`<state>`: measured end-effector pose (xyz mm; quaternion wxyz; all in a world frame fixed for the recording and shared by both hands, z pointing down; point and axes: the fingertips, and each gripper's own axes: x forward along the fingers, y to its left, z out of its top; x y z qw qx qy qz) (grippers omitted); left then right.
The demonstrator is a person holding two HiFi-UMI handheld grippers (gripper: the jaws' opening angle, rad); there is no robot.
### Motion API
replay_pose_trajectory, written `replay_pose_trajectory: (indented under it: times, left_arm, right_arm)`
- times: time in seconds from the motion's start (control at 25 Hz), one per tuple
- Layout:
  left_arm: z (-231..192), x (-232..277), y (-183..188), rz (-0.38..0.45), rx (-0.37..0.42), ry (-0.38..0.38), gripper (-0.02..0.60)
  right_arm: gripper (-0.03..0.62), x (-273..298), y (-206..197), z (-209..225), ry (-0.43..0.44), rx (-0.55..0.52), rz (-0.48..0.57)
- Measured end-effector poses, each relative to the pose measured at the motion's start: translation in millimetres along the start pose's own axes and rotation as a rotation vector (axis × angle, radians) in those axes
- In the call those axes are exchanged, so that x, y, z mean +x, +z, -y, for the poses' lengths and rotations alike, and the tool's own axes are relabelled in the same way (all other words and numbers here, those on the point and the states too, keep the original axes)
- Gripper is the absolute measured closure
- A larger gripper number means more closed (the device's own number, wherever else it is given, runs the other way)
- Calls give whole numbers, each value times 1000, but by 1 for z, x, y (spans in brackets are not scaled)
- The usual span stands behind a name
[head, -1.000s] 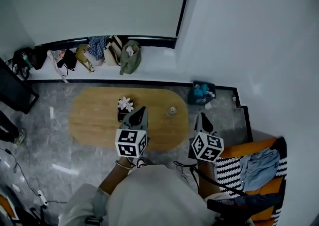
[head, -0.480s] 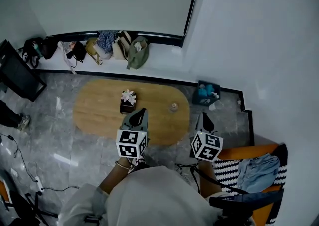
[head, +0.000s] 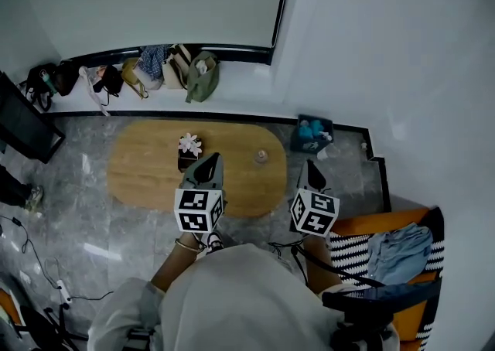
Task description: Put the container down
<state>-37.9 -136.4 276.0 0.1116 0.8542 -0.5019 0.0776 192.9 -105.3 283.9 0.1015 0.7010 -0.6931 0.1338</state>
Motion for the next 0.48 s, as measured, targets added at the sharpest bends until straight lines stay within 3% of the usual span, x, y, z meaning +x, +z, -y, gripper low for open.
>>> replay_pose_trajectory:
  times: [0.48]
  left_arm:
    - [4, 14, 4, 1, 3, -29, 574]
  right_arm:
    - [571, 7, 0, -3, -4, -4, -7]
